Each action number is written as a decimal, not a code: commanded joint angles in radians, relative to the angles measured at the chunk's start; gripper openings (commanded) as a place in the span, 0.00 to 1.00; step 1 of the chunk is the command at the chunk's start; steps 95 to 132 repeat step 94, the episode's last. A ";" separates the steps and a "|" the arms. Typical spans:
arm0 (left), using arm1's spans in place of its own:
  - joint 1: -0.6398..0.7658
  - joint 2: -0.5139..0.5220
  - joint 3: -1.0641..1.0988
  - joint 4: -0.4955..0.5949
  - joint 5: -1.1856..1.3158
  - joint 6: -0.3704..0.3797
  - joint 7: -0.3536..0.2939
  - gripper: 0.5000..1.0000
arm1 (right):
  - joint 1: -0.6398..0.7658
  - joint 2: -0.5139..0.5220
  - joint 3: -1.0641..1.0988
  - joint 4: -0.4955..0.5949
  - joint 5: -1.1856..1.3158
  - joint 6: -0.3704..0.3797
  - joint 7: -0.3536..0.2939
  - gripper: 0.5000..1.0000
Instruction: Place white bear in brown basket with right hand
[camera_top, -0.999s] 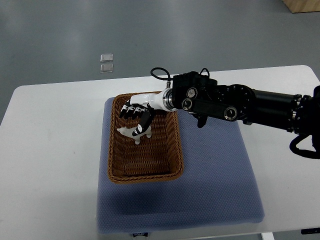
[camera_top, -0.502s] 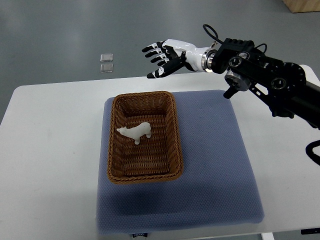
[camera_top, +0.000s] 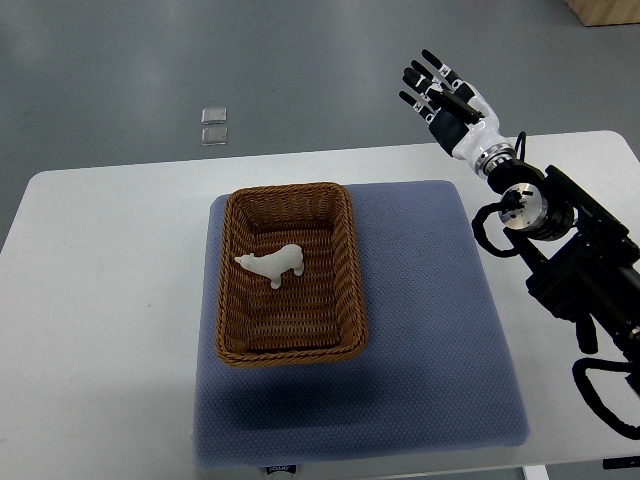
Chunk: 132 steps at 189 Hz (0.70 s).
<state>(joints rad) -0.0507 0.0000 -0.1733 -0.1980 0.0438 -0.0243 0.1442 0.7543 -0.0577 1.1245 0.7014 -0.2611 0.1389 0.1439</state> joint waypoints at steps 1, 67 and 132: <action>0.000 0.000 0.000 0.000 -0.001 0.000 0.000 1.00 | -0.003 0.002 0.003 -0.030 0.155 0.002 0.000 0.83; 0.000 0.000 0.000 0.000 0.001 0.000 0.000 1.00 | -0.013 0.012 0.006 -0.030 0.269 0.002 0.002 0.85; 0.000 0.000 0.000 0.000 0.001 0.000 0.000 1.00 | -0.023 0.012 0.003 -0.031 0.269 -0.001 0.019 0.85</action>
